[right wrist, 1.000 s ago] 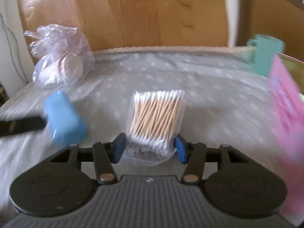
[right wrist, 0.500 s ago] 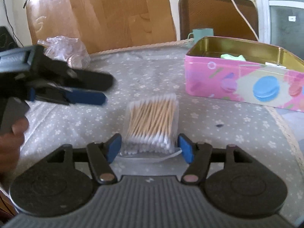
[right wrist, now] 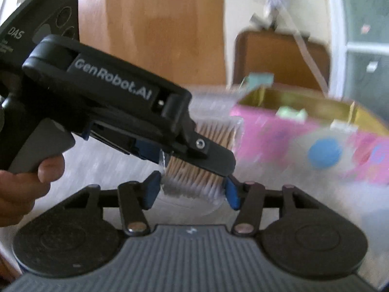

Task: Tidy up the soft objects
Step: 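Drop the cotton swab pack into the pink tin with the right tool, then grasp the blue glasses case with the right tool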

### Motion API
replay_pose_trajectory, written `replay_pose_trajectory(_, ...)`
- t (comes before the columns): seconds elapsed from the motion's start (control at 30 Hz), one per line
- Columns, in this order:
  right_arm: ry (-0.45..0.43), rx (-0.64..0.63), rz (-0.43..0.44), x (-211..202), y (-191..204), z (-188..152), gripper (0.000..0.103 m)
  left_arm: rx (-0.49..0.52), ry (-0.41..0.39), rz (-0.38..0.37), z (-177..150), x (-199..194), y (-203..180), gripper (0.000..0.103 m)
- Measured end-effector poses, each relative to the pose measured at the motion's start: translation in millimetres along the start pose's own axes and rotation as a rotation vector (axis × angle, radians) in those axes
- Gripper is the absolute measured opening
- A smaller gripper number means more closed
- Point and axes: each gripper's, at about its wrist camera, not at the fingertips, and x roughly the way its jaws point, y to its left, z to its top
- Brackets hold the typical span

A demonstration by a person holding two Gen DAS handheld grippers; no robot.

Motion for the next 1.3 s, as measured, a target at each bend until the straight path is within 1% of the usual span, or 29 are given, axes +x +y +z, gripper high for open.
replay_pose_trajectory(0.1,-0.108,0.000,-0.048,-10,-18,18,0.059,0.072,-0.025,-0.021,40,11,-24,0.059)
replay_pose_trajectory(0.17,-0.165,-0.008,-0.091,-12,-36,33,0.059,0.118,-0.032,-0.027,66,28,-39,0.061)
replay_pose_trajectory(0.27,-0.210,0.012,-0.152,-8,-69,52,0.059,0.153,-0.029,-0.021,98,63,-52,0.062)
replay_pose_trajectory(0.33,-0.208,0.044,-0.182,2,-94,62,0.059,0.142,-0.013,-0.015,117,92,-52,0.062)
replay_pose_trajectory(0.4,-0.187,0.089,-0.207,16,-120,69,0.059,0.124,-0.004,0.000,130,120,-52,0.064)
replay_pose_trajectory(0.43,-0.171,0.106,-0.228,24,-132,72,0.061,0.120,-0.007,0.018,135,132,-50,0.070)
replay_pose_trajectory(0.47,-0.158,0.118,-0.254,31,-140,74,0.065,0.120,-0.014,0.047,138,142,-50,0.079)
replay_pose_trajectory(0.5,-0.147,0.128,-0.275,40,-149,77,0.067,0.120,-0.022,0.093,139,150,-48,0.081)
replay_pose_trajectory(0.57,-0.122,0.134,-0.329,60,-163,81,0.070,0.117,-0.026,0.166,139,159,-41,0.081)
replay_pose_trajectory(0.6,-0.109,0.136,-0.363,68,-168,82,0.069,0.107,-0.029,0.180,138,159,-38,0.081)
replay_pose_trajectory(0.63,-0.099,0.146,-0.387,74,-174,83,0.069,0.094,-0.032,0.177,136,156,-34,0.081)
replay_pose_trajectory(0.67,-0.099,0.167,-0.393,74,-179,83,0.069,0.089,-0.035,0.169,135,151,-30,0.081)
replay_pose_trajectory(0.77,-0.126,0.214,-0.383,60,-181,75,0.069,0.094,-0.064,0.179,125,130,-25,0.081)
replay_pose_trajectory(0.87,-0.165,0.231,-0.379,44,-168,68,0.068,0.110,-0.095,0.165,110,101,-25,0.081)
replay_pose_trajectory(0.97,-0.221,0.216,-0.358,24,-144,62,0.068,0.124,-0.121,0.161,88,63,-22,0.081)
replay_pose_trajectory(1.03,-0.243,0.207,-0.324,13,-125,61,0.068,0.105,-0.145,0.157,69,30,-10,0.081)
replay_pose_trajectory(1.13,-0.233,0.186,-0.231,9,-100,62,0.068,0.043,-0.176,0.188,38,-22,18,0.081)
replay_pose_trajectory(1.17,-0.219,0.176,-0.193,11,-90,63,0.068,0.022,-0.193,0.206,26,-41,30,0.081)
replay_pose_trajectory(1.2,-0.203,0.162,-0.157,14,-79,64,0.068,0.001,-0.216,0.247,13,-63,43,0.081)
replay_pose_trajectory(1.23,-0.186,0.148,-0.123,18,-67,65,0.068,-0.013,-0.233,0.295,4,-79,54,0.081)
replay_pose_trajectory(1.3,-0.131,0.128,-0.029,33,-43,69,0.068,-0.050,-0.268,0.415,-15,-112,79,0.081)
